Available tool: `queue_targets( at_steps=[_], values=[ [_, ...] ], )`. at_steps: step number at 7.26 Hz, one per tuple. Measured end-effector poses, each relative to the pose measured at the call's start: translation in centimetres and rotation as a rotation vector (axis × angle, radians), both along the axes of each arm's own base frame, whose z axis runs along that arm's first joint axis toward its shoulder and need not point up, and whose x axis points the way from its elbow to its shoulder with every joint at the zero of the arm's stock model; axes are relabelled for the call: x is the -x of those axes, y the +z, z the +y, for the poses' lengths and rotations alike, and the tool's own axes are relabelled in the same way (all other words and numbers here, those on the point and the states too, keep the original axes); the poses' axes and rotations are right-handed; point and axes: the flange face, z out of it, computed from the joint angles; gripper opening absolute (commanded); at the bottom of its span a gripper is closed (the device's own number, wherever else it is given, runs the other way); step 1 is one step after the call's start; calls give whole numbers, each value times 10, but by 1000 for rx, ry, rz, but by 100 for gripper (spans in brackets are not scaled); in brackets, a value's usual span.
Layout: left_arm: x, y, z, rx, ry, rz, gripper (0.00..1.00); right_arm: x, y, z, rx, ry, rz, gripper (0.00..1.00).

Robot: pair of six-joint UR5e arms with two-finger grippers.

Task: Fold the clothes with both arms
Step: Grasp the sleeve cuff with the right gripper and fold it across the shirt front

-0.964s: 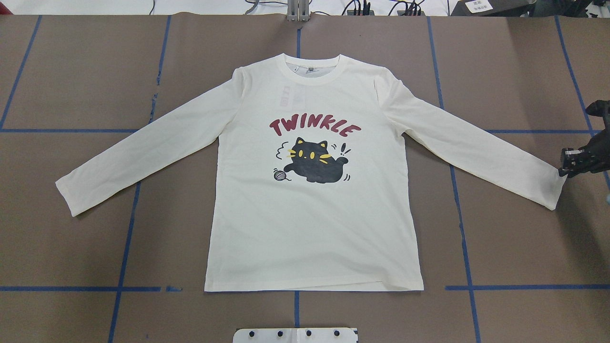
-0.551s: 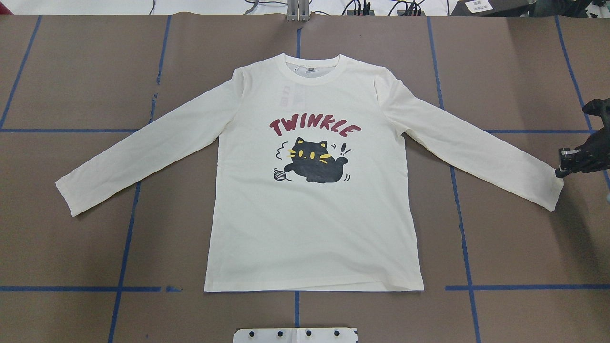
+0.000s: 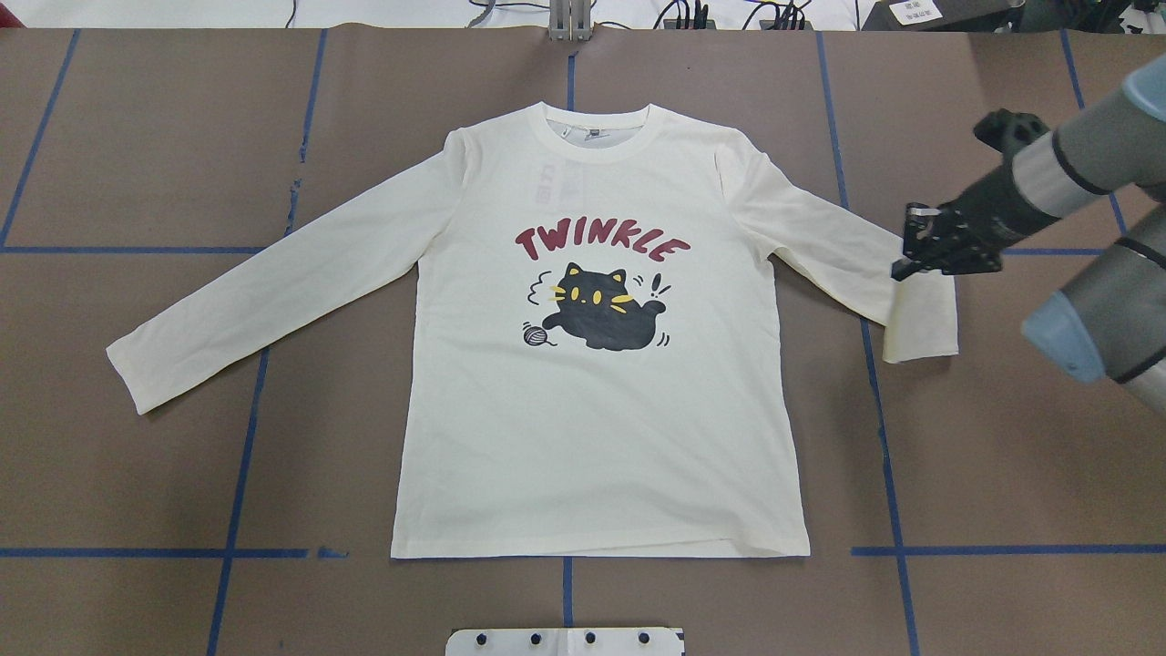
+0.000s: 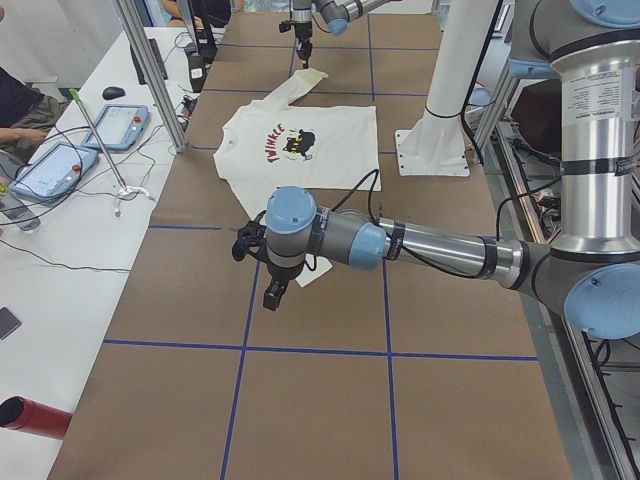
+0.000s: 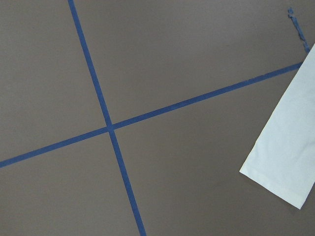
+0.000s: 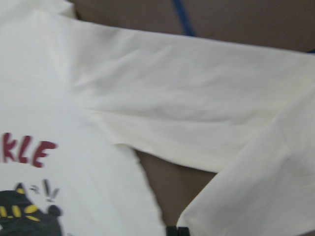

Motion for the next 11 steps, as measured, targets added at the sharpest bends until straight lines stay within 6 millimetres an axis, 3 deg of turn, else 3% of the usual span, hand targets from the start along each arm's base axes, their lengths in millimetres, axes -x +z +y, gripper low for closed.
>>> queue_targets(
  at_steps=[2,3,4,5,6,7,8,9,10,11],
  values=[
    [0,-1,0,-1,1,2,100,125,-172,-27,31,104,-33,0],
    [-1,-2,-1,-4,1,2,100,193,-240,-28,18,147,-32,0],
    [-1,-3,-1,-8,2,3,100,264,-290,-21,-20,175,-31,0],
    [-1,-4,0,-10,3,6,100,324,-317,-8,-72,205,-40,6],
    [-2,-5,0,-12,5,11,100,367,-330,7,-116,234,-51,18],
    [-3,-6,-1,-16,8,14,100,395,-340,22,-137,253,-53,75],
    [-6,-8,-2,-29,17,24,100,417,-351,38,-150,269,-51,100],
    [-13,-11,-2,-39,32,55,100,430,-363,52,-163,283,-55,100],
    [-30,-14,-2,-8,39,98,100,430,-374,62,-170,294,-74,100],
    [-56,-15,-3,70,27,131,100,414,-380,67,-164,309,-108,100]
  ],
)
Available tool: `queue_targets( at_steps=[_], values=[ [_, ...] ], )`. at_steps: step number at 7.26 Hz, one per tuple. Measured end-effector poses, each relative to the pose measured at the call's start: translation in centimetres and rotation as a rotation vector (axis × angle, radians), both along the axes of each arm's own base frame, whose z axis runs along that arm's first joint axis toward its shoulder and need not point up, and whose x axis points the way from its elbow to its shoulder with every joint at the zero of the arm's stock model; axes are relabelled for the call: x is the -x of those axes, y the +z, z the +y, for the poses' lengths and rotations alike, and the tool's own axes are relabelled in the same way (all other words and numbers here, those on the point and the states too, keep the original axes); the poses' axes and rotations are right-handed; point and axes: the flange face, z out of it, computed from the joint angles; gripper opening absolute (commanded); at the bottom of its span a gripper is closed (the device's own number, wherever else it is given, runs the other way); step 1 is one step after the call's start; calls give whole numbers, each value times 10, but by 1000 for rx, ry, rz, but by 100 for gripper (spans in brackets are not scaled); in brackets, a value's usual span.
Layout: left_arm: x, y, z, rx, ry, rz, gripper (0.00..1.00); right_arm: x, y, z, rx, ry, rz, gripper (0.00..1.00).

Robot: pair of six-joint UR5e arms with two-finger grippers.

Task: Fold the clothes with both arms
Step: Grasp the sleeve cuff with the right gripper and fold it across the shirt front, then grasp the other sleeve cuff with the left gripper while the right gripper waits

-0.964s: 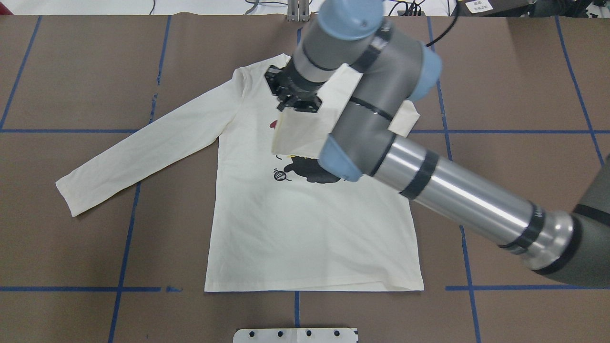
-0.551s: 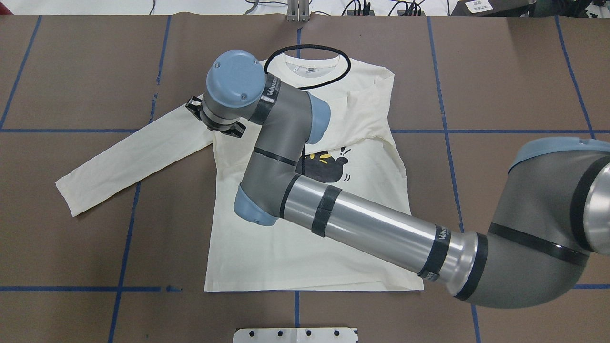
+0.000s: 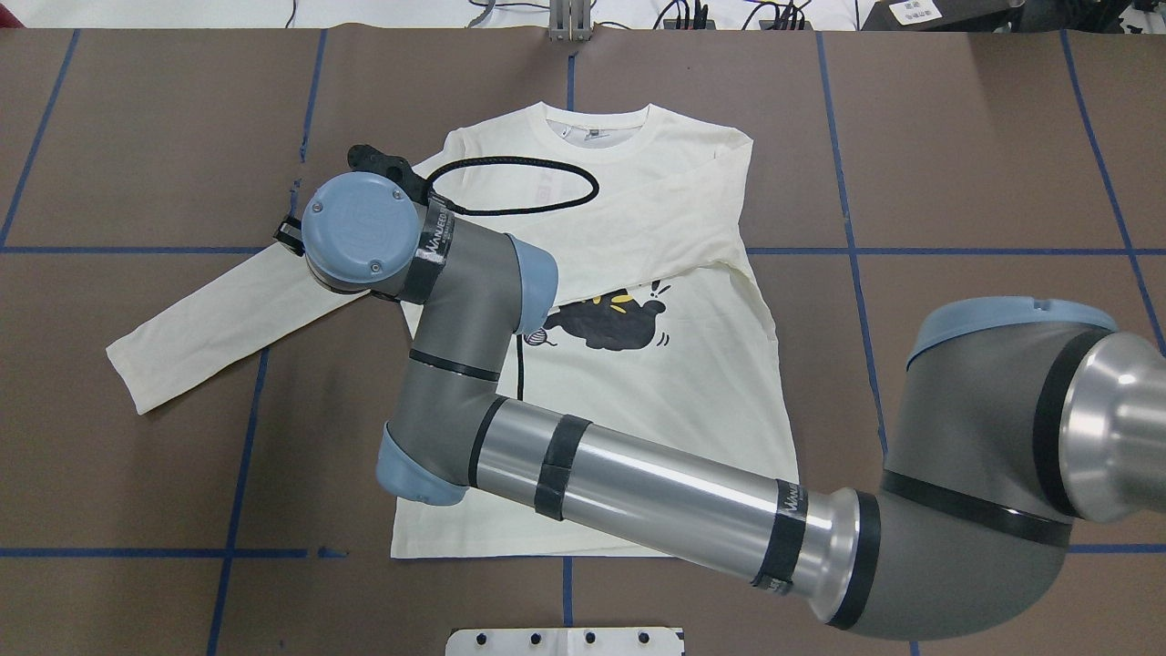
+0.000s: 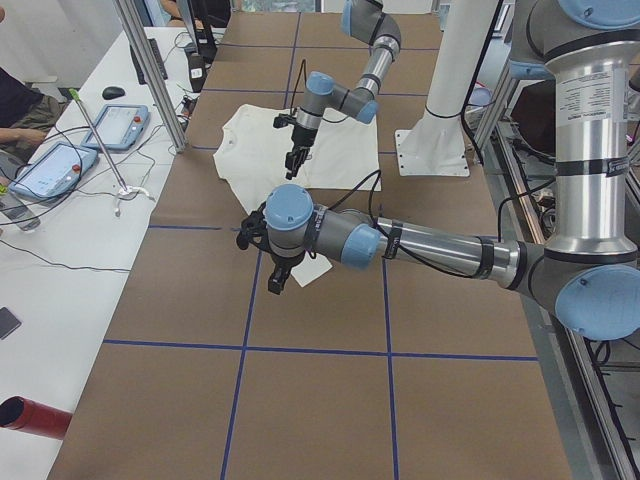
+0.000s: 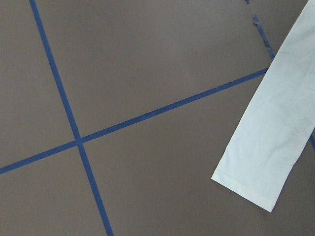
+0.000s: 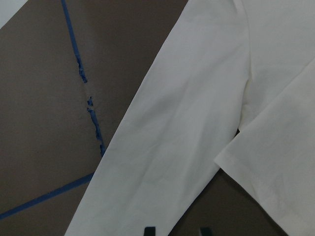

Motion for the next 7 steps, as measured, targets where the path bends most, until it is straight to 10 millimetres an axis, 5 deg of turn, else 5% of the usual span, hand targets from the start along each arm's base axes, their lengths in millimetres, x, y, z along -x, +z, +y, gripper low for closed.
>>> queue_targets(
  at_steps=[1,4,6,7],
  values=[
    [-29,4,-1,91,-18,20,99,-35,17,1,19,7,-27,100],
    [-112,51,-4,290,-109,20,93,-224,137,-43,132,-23,-24,100],
    [-153,68,-6,370,-110,10,85,-300,197,-63,151,-6,11,100],
    [-166,71,-4,381,-99,1,81,-320,215,-63,135,-6,30,100]
  ],
)
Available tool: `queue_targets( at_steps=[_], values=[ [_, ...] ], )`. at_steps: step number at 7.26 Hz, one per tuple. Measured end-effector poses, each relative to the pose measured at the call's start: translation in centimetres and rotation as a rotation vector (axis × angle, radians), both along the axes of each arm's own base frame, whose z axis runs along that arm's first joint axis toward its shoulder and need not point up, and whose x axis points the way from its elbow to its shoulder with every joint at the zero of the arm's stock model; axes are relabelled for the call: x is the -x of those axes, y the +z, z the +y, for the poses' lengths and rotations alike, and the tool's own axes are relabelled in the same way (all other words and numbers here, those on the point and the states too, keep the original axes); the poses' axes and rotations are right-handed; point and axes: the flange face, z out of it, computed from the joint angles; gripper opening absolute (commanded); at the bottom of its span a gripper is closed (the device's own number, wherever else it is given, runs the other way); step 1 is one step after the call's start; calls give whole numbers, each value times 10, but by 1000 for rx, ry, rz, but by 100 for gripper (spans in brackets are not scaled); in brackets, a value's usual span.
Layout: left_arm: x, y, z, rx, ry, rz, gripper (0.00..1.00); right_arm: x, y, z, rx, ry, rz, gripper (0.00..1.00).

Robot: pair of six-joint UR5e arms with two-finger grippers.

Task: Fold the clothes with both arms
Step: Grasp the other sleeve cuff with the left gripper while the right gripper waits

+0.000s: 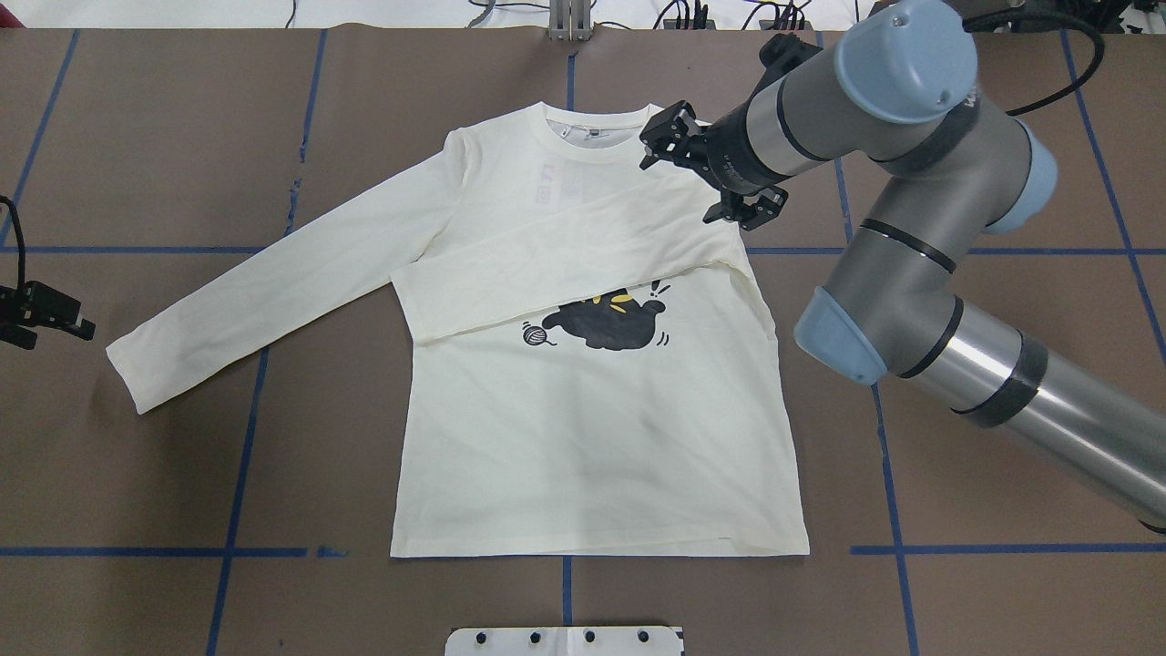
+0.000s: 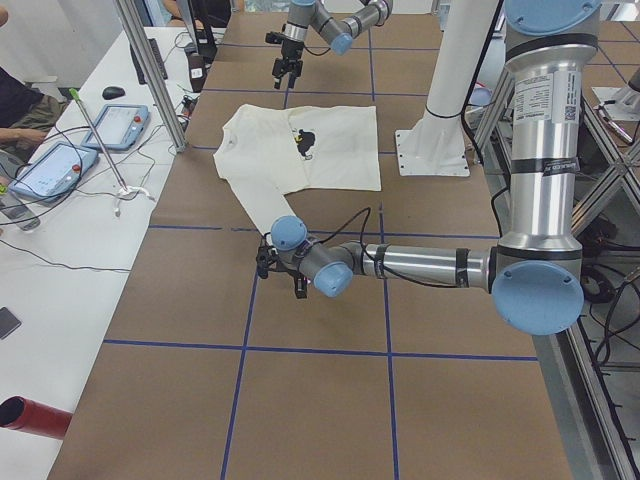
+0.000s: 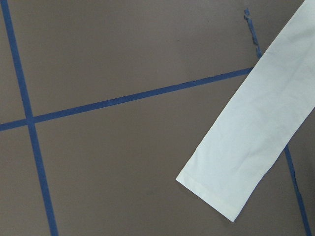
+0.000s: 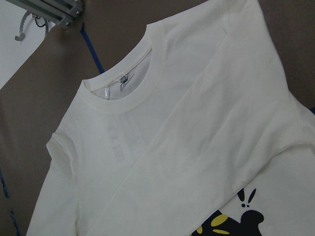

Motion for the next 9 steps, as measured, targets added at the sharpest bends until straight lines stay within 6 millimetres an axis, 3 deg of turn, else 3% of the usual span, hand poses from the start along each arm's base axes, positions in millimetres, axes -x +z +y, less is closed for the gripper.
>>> queue_targets(
  at_steps=[3,9],
  values=[
    [-21,2,-6,-6,20,-16,79,-12,16,3,-12,2,18,100],
    [-47,9,-15,-37,25,-70,74,-11,20,4,-12,3,22,100]
  ],
)
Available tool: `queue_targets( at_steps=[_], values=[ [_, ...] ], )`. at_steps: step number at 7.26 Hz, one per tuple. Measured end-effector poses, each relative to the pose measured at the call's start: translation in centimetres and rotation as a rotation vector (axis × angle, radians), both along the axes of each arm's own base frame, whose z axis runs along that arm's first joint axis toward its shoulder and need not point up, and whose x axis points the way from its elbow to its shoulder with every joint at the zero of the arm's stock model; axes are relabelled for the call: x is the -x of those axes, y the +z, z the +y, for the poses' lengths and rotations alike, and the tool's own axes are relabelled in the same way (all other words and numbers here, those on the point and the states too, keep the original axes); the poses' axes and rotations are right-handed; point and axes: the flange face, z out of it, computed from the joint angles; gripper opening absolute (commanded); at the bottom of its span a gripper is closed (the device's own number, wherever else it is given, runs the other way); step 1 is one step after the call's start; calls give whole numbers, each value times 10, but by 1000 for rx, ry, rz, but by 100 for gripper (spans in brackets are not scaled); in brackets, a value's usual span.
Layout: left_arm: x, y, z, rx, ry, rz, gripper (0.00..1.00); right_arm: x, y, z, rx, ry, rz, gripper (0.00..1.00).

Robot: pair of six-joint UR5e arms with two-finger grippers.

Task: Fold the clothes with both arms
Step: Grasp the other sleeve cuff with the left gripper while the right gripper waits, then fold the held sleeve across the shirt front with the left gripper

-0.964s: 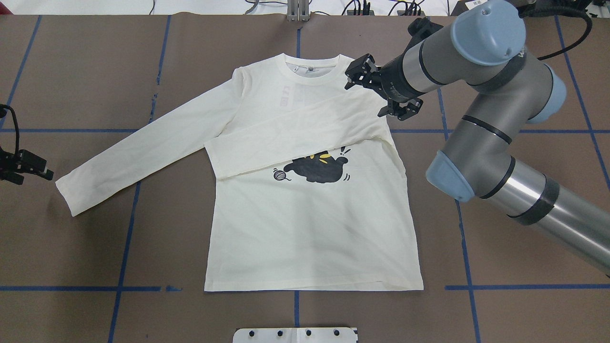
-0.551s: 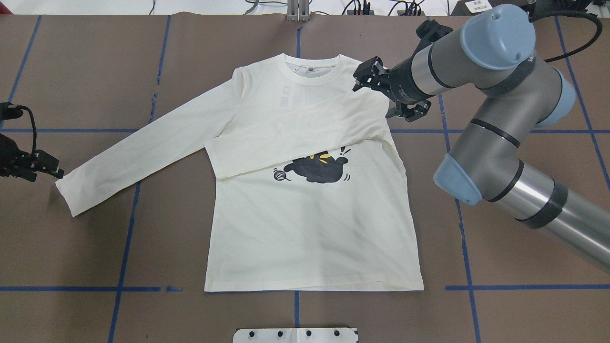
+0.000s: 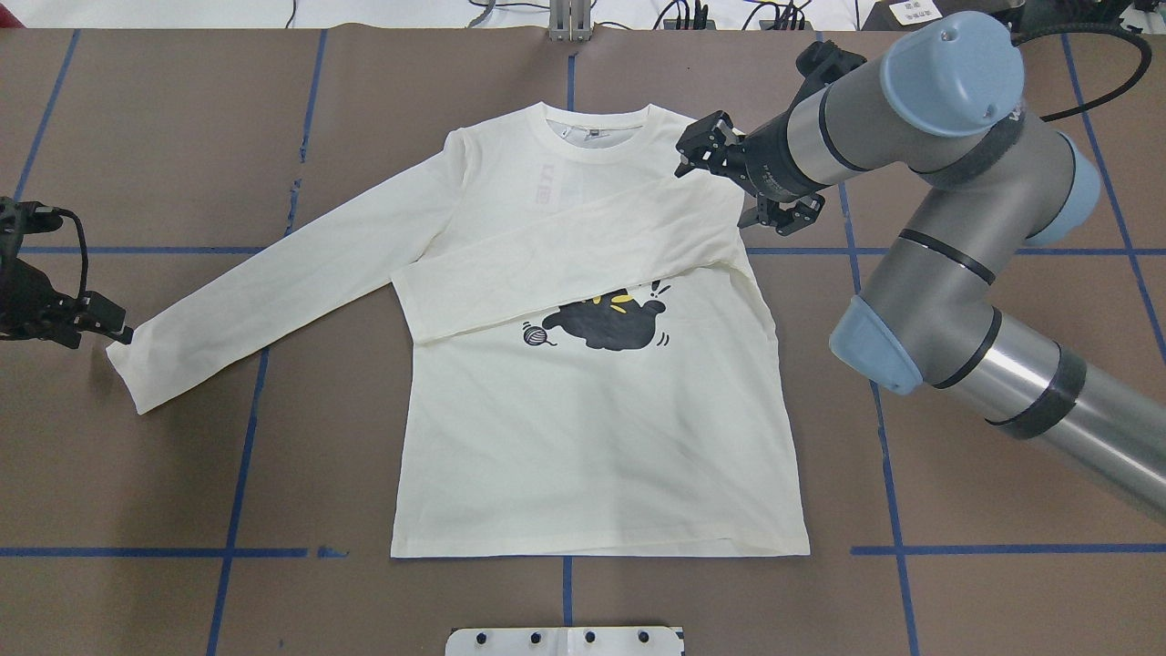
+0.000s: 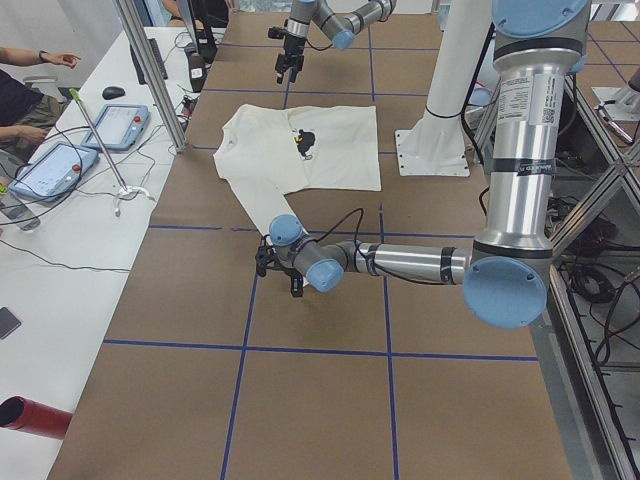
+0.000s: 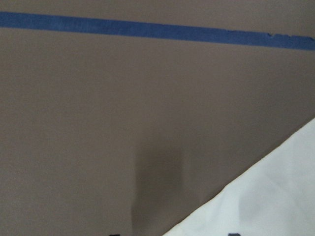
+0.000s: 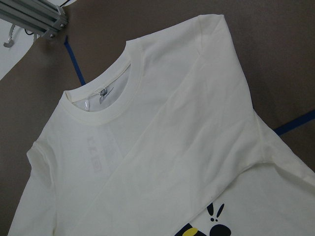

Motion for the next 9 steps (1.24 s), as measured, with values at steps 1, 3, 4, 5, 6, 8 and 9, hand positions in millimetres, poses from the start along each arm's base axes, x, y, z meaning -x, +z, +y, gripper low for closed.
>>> queue_targets(
  at_steps=[1,3,4,5,6,8,9],
  values=[
    [-6,0,1,0,10,0,69,0,0,0,0,-1,-1,100],
    [-13,0,5,1,26,0,0,0,-1,1,-1,-2,-3,100],
    [-15,-1,5,1,30,1,0,-1,-2,1,-1,-1,-5,100],
    [-16,-2,4,0,32,5,0,-1,-3,2,0,-1,-7,100],
    [-18,-7,3,-5,36,12,0,-1,-3,2,0,-1,-7,100],
    [-21,-37,5,-15,62,76,0,-1,-1,3,2,-3,-7,100],
    [-25,-71,7,-10,94,152,0,-3,0,5,2,-8,-9,100]
  ],
)
